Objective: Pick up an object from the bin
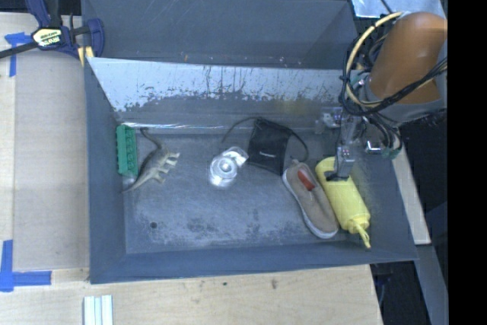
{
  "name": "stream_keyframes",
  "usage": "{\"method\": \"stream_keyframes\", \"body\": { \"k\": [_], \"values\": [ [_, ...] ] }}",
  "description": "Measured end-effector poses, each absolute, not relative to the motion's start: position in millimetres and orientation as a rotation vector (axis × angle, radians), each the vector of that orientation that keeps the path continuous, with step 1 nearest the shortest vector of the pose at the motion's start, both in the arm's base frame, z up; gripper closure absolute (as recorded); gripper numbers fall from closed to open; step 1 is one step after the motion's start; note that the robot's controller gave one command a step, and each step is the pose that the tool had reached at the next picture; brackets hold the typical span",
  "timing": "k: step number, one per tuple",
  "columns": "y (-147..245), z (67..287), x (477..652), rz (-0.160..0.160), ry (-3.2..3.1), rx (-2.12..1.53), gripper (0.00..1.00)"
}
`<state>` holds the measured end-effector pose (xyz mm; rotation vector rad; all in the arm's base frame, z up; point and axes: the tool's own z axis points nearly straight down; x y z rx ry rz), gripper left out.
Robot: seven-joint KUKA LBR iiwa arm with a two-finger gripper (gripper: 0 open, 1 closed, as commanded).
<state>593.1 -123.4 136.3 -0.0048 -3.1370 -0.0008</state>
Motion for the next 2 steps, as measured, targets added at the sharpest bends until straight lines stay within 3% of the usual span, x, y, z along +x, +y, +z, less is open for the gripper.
{"method": "stream_keyframes", "body": {
  "k": [1,2],
  "values": [
    [-123,141,595.0,0.001,-3.145,-0.001,0.0],
    [-106,73,628.0,0.001,-3.142,0.086,0.0]
  ]
}}
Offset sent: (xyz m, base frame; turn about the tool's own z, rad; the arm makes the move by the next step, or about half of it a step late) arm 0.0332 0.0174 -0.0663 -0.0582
